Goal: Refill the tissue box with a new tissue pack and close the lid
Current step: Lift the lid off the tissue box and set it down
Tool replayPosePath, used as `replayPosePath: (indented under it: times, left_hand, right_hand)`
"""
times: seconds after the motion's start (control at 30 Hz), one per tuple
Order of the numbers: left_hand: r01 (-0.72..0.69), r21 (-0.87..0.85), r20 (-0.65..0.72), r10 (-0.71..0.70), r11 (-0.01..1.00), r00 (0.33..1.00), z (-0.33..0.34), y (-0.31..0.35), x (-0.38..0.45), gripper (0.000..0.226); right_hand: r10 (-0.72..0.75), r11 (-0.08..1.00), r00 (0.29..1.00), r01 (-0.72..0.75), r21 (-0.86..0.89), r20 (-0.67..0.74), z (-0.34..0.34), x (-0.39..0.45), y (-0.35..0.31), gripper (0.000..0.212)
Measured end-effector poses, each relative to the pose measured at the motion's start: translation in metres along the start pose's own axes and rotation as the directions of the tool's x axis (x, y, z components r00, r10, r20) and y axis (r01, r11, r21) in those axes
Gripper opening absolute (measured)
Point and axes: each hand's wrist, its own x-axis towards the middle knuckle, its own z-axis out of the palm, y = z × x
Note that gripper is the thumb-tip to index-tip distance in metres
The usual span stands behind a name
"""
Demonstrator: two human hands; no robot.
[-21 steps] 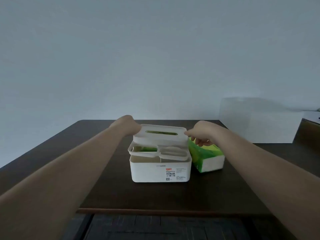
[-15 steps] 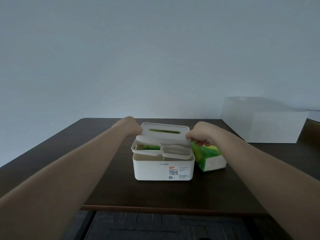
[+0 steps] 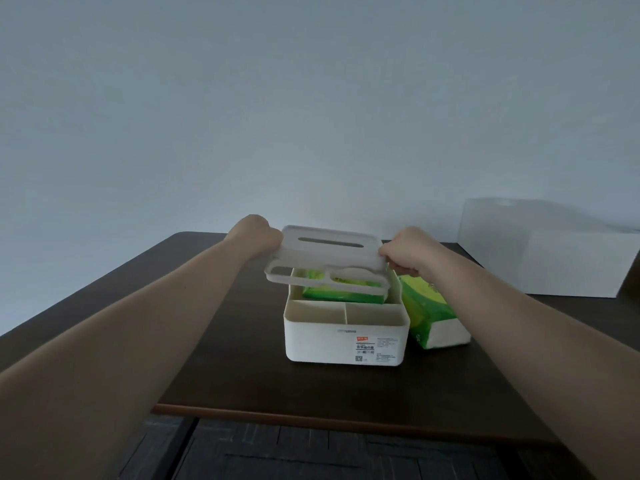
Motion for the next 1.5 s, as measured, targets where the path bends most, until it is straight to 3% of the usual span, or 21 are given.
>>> replayPosePath:
  times: [0.27,0.6,0.83,0.97,1.2,1.33,1.4,1.5]
  left_hand:
    - [0.088,-0.044,-0.095,-0.092,0.995,0.991,-0.031,-0.053,0.010,0.008]
    - [0.230,0.024,-0.118,-0.226,0.973,0.967,-0.051,-0.143,0.026,0.022]
    - [0.301,0.122,-0.073,-0.294,0.946,0.953,-0.041,-0.187,0.038,0.014]
    - [0.310,0.130,-0.048,-0.306,0.942,0.951,-0.031,-0.199,0.047,0.016]
    - [0.335,0.110,-0.020,-0.335,0.936,0.942,-0.011,-0.213,0.057,0.008]
    - [0.333,0.125,-0.039,-0.331,0.935,0.943,-0.014,-0.218,0.063,0.005]
    - [0.324,0.127,-0.033,-0.323,0.937,0.946,-0.016,-0.219,0.066,0.003]
    - [0.314,0.139,-0.025,-0.314,0.939,0.949,-0.018,-0.220,0.066,0.002]
  right_hand:
    - [-0.131,0.985,0.991,0.128,-0.114,-0.015,0.041,0.016,-0.057,0.007]
    - [-0.228,0.917,0.968,0.250,-0.310,0.104,0.119,0.034,-0.121,0.020]
    - [-0.223,0.813,0.950,0.305,-0.496,0.218,0.167,0.041,-0.129,0.021]
    - [-0.146,0.741,0.950,0.289,-0.606,0.275,0.186,0.051,-0.128,0.007]
    - [-0.011,0.522,0.914,0.350,-0.778,0.404,0.202,0.062,-0.133,0.008]
    - [-0.005,0.538,0.877,0.408,-0.738,0.481,0.210,0.062,-0.136,0.012]
    - [0.036,0.514,0.873,0.402,-0.758,0.487,0.211,0.062,-0.136,0.030]
    - [0.044,0.538,0.870,0.393,-0.746,0.491,0.211,0.060,-0.137,0.036]
